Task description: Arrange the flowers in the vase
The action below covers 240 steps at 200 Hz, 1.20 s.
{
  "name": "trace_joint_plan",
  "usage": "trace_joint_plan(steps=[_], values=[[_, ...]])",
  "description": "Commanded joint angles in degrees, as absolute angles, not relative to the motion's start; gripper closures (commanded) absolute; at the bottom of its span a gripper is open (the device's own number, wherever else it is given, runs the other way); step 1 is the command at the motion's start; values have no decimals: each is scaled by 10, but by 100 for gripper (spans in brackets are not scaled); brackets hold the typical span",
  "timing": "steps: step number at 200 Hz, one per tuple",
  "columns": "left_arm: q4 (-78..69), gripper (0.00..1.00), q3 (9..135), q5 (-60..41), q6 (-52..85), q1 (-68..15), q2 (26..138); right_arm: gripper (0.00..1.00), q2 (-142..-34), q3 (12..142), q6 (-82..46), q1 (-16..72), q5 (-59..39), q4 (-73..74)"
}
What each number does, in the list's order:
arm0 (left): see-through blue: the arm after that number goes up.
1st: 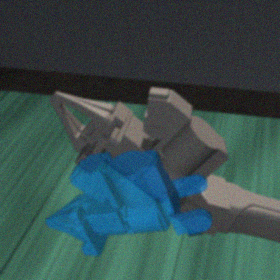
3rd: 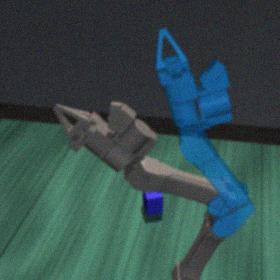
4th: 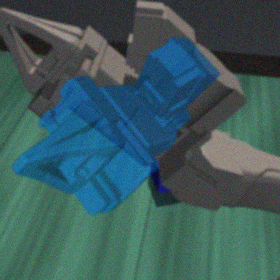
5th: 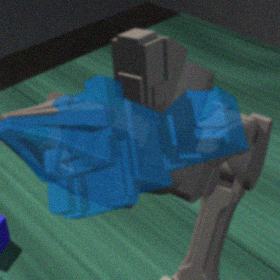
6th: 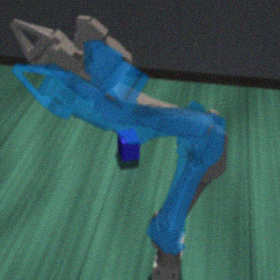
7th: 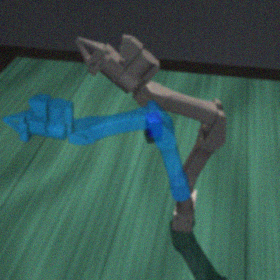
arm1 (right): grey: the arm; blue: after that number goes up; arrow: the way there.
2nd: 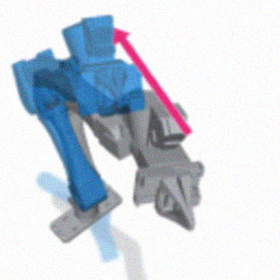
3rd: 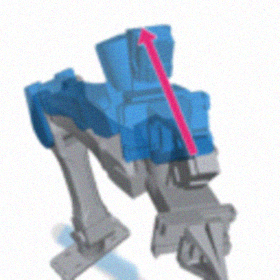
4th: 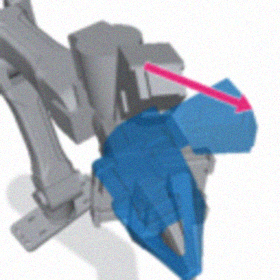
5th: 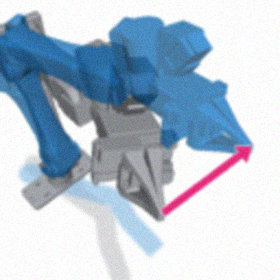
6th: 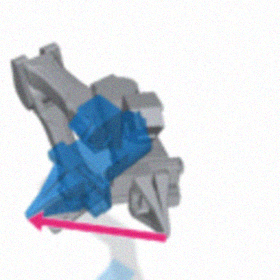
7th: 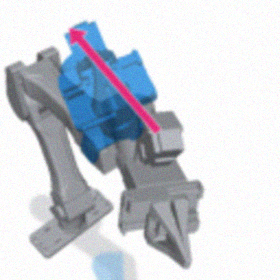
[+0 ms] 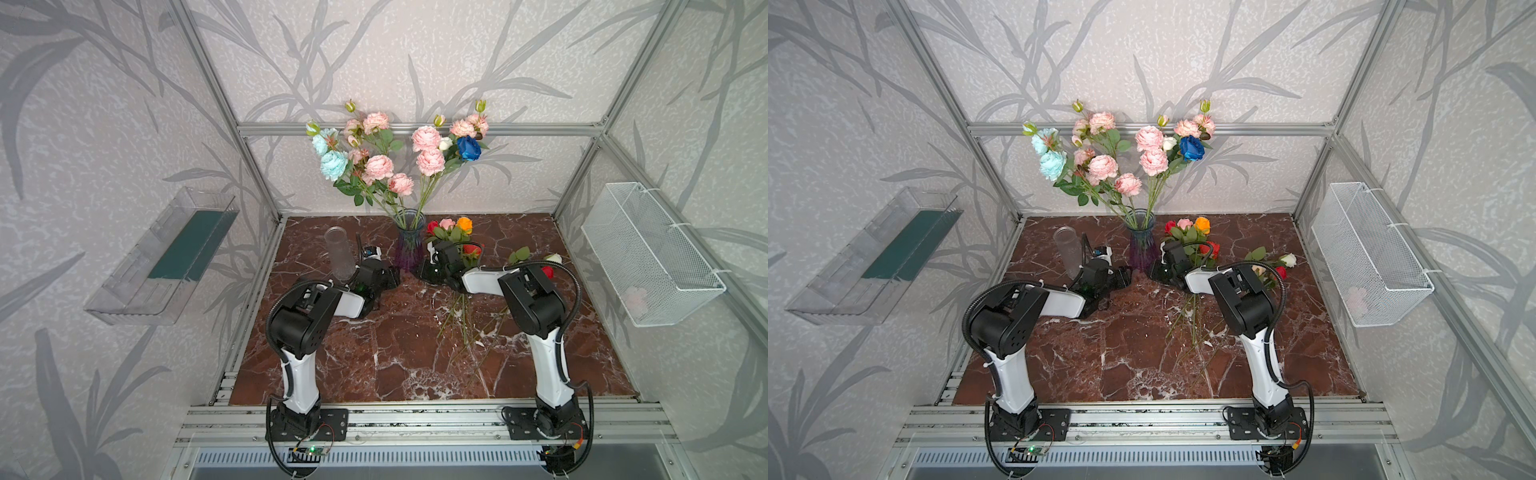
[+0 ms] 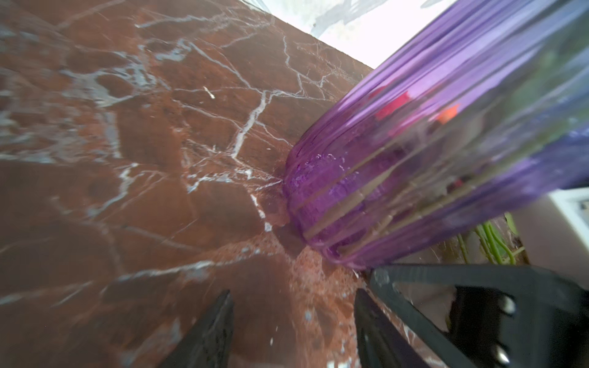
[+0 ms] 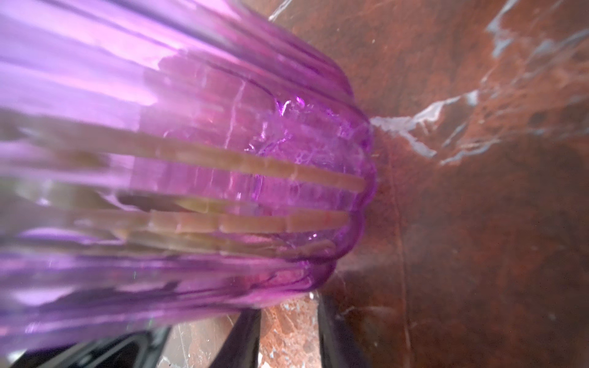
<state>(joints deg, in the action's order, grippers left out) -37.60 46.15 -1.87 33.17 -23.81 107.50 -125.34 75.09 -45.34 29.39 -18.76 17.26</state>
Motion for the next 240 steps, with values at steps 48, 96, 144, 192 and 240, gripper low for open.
trace_joint_plan(steps=[48,96,144,192,240], values=[[-294,38,391,-25,334,-241,890,64,-1172,675,-440,291,-171,171],[7,39,496,21,315,-250,713,63,-1072,622,-433,301,-164,177],[396,35,745,145,261,-194,683,59,-920,569,-383,339,-122,108],[510,37,843,51,236,-78,746,53,-788,530,-336,356,-91,21],[483,40,851,-22,227,-17,801,49,-702,496,-292,356,-65,-15]])
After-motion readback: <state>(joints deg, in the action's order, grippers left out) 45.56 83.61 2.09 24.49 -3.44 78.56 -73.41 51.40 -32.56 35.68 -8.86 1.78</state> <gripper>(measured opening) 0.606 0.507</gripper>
